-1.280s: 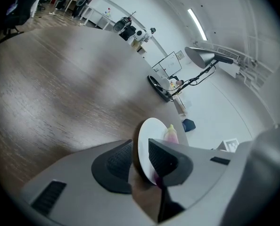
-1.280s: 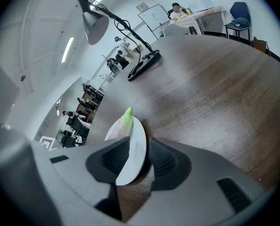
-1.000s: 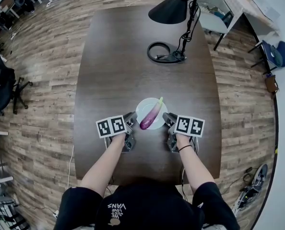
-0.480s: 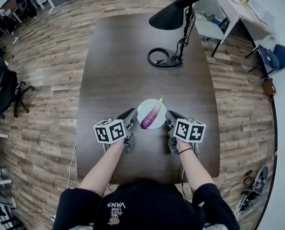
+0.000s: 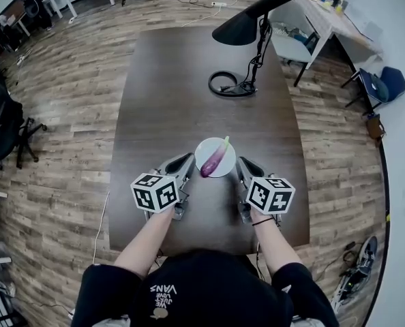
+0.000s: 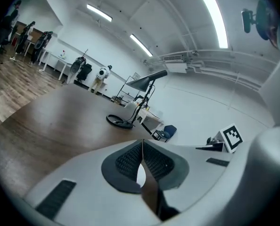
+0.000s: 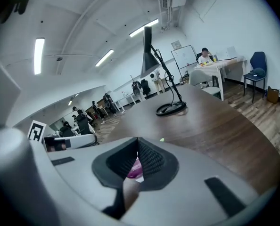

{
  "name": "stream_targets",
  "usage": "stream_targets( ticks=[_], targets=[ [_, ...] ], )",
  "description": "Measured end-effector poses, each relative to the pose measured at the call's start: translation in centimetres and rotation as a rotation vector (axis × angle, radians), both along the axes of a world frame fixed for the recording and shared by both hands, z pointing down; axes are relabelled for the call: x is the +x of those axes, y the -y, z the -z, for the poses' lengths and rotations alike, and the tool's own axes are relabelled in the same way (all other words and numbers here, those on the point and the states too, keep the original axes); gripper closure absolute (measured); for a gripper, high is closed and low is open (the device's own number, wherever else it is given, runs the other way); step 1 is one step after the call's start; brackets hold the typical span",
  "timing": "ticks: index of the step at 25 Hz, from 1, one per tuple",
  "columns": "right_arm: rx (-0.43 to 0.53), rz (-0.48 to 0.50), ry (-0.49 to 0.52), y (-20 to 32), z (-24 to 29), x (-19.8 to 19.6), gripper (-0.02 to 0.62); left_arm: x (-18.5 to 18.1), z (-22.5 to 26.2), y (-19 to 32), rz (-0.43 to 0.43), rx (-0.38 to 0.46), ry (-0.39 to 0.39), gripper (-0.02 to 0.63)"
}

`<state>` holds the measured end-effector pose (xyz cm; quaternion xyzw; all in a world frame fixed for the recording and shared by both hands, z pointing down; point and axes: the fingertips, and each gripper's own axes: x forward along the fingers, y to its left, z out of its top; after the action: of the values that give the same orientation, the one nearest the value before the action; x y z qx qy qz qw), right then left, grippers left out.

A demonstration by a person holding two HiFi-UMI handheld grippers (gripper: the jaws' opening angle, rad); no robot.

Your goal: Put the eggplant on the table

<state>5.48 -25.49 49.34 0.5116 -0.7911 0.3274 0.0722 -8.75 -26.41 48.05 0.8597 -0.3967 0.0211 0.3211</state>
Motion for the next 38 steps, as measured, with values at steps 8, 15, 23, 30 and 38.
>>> stream_targets(
  ticks=[8,15,23,30,38],
  targets=[
    [0.083,0.000,0.032,-2.3,3.7,-1.2,0.577,-0.3,2.6,-2.5,-0.034,0.086,0.020,0.594],
    [0.098,-0.010,0.006,-4.5,3.7,-1.6,0.577,-0.5,3.2,-4.5,-0.059,0.132,0.067,0.594],
    [0.094,-0.010,-0.007,-6.4,3.6,-1.9,0.577,-0.2,3.2,-6.2,-0.081,0.141,0.078,0.595],
    [0.083,-0.007,-0.029,-7.0,3.3,-2.0,0.577,-0.1,2.8,-6.9,-0.091,0.140,0.094,0.595],
    [0.085,0.013,-0.064,-7.1,3.0,-2.3,0.577,-0.3,2.6,-6.9,-0.084,0.145,0.118,0.595]
  ],
)
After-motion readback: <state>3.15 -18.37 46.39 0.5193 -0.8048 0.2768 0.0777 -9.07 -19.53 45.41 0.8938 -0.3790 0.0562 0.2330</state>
